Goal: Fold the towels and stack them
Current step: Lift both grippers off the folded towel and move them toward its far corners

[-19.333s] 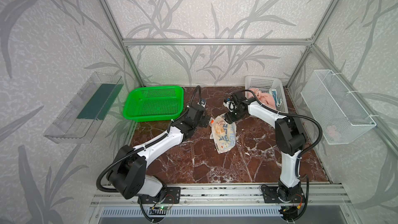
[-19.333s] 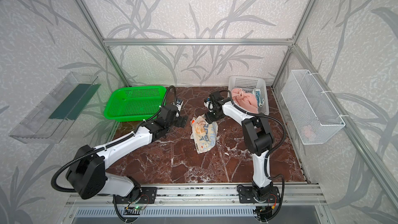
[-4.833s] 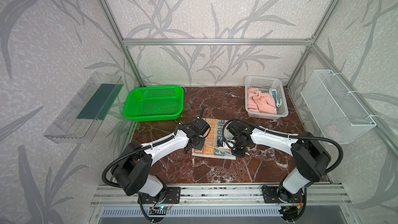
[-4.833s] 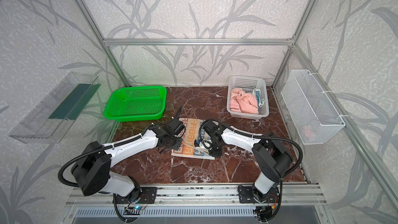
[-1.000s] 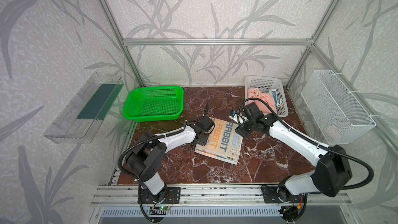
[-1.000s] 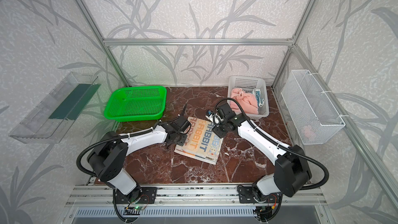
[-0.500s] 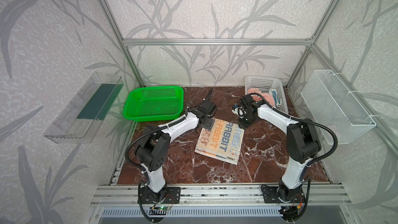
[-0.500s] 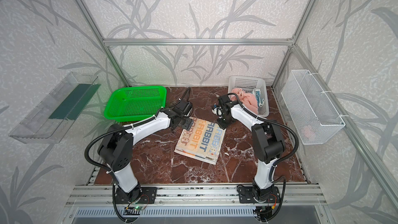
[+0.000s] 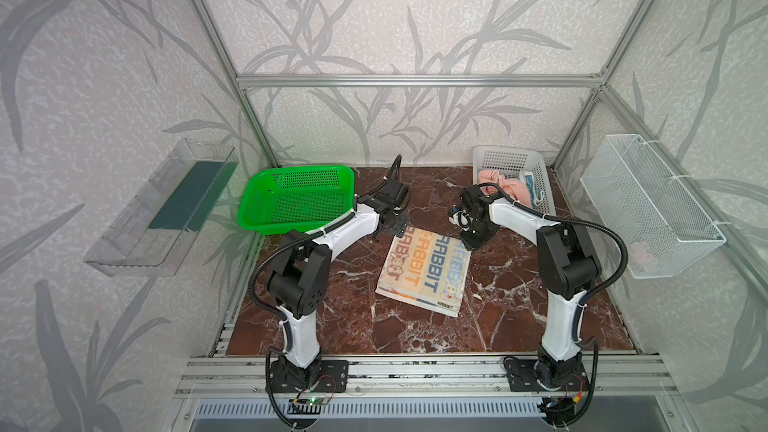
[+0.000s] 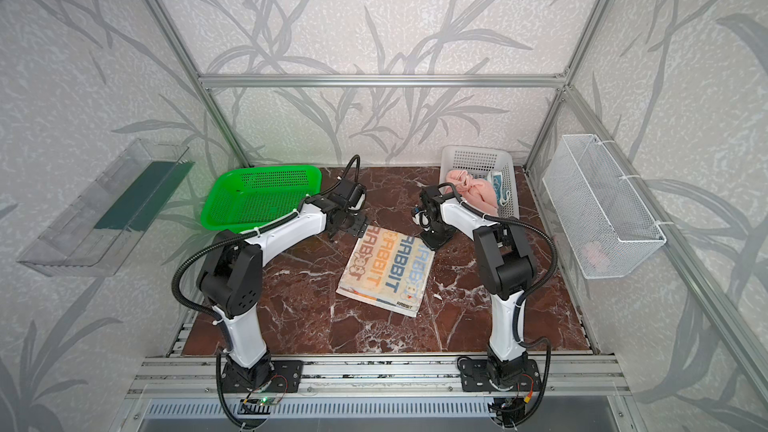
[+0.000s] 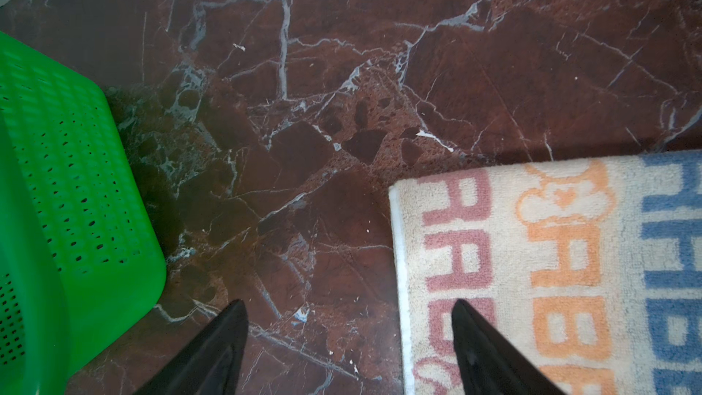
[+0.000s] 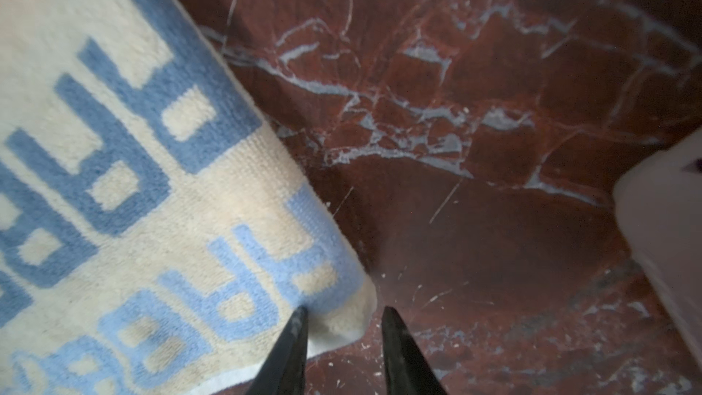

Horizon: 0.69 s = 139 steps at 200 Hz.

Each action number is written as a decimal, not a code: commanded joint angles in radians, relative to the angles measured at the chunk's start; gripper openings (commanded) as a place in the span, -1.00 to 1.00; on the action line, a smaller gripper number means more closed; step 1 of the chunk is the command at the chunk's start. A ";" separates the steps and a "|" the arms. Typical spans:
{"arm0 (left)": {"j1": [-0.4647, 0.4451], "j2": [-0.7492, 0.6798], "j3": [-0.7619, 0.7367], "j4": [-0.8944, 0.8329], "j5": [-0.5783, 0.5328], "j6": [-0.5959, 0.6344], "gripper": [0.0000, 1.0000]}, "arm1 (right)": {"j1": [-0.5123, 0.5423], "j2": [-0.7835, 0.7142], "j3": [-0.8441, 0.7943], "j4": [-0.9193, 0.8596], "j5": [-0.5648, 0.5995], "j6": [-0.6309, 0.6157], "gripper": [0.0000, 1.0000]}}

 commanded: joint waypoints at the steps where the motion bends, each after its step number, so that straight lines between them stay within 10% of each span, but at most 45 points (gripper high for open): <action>1: 0.008 0.020 0.025 -0.022 0.008 0.015 0.69 | -0.002 0.033 0.038 -0.034 0.008 -0.033 -0.36; 139: 0.049 -0.006 -0.035 -0.009 0.011 0.019 0.69 | 0.051 0.223 0.301 -0.101 -0.054 -0.272 -1.00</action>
